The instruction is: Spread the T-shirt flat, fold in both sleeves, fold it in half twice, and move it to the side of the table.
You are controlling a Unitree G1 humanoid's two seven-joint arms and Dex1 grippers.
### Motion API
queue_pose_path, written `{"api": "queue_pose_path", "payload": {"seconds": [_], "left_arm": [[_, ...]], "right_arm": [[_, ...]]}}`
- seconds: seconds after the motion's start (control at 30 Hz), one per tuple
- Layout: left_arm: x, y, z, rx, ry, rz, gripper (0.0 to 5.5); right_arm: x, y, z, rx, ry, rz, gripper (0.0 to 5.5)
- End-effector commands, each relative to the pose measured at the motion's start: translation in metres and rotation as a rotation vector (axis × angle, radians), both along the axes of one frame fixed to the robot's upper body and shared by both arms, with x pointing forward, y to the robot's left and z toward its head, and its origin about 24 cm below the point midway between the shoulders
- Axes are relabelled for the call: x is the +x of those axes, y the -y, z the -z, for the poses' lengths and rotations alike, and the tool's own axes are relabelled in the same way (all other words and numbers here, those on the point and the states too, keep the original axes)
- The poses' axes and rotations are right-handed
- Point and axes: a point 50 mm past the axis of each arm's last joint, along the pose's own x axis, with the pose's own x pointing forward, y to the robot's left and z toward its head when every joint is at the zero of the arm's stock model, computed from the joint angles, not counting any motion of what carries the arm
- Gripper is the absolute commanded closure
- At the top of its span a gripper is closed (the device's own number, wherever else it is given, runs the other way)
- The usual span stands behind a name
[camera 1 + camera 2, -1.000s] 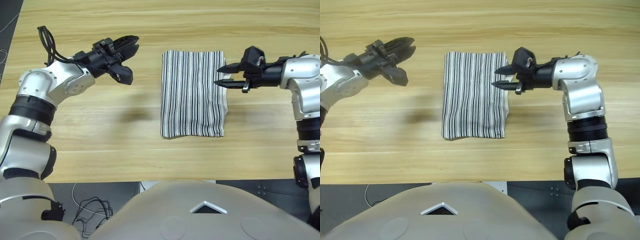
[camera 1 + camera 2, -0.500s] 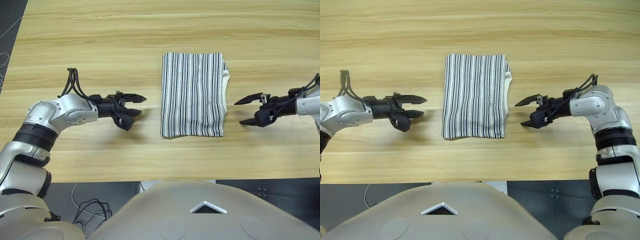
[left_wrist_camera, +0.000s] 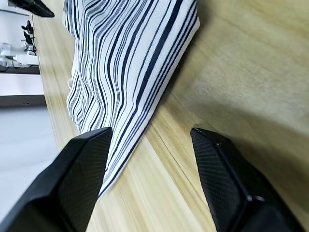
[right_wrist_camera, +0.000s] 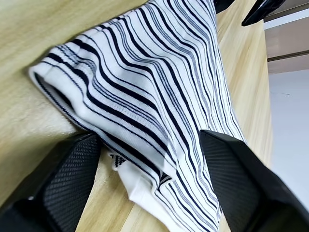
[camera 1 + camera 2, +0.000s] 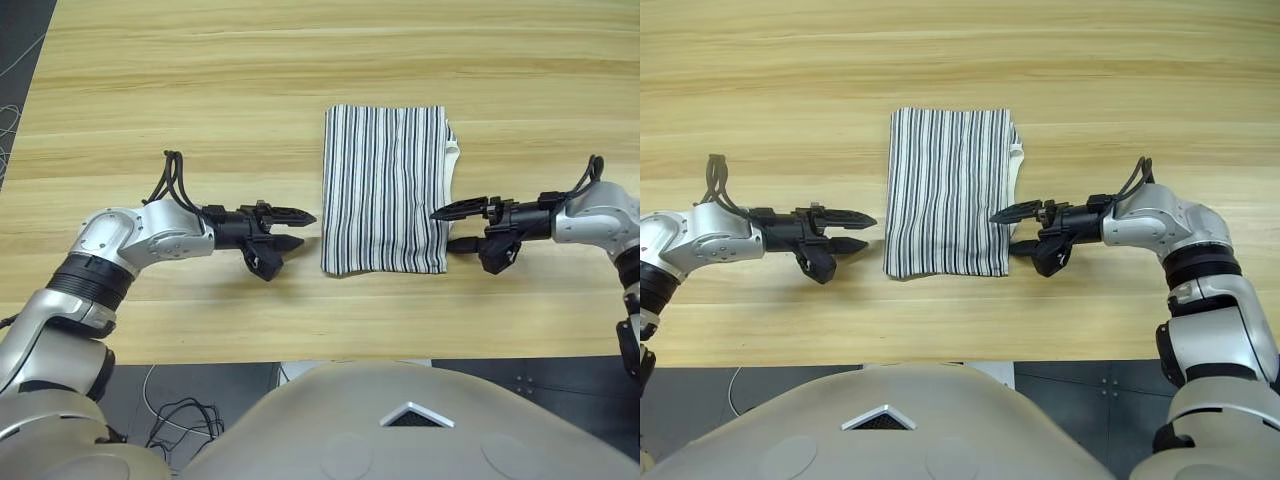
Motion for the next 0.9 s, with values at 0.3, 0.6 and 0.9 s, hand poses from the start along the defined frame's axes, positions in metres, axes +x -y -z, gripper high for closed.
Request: {"api": "queue_pose_path", "payload": {"seconds": [0.3, 0.6, 0.9], "left_arm": [[0.008, 0.014, 0.012, 0.043, 0.005, 0.042, 2.46], [0.017, 0.024, 0.009, 0.019, 0.027, 0.048, 2.46], [0.024, 0.035, 0.007, -0.019, 0.034, 0.048, 2.46]], "right_arm": [[0.000, 0.014, 0.022, -0.173, -0.029, 0.027, 1.84], [-0.001, 0.008, 0.027, -0.162, -0.041, 0.006, 1.84], [-0.011, 0.002, 0.039, -0.168, -0.093, -0.027, 1.84]]}}
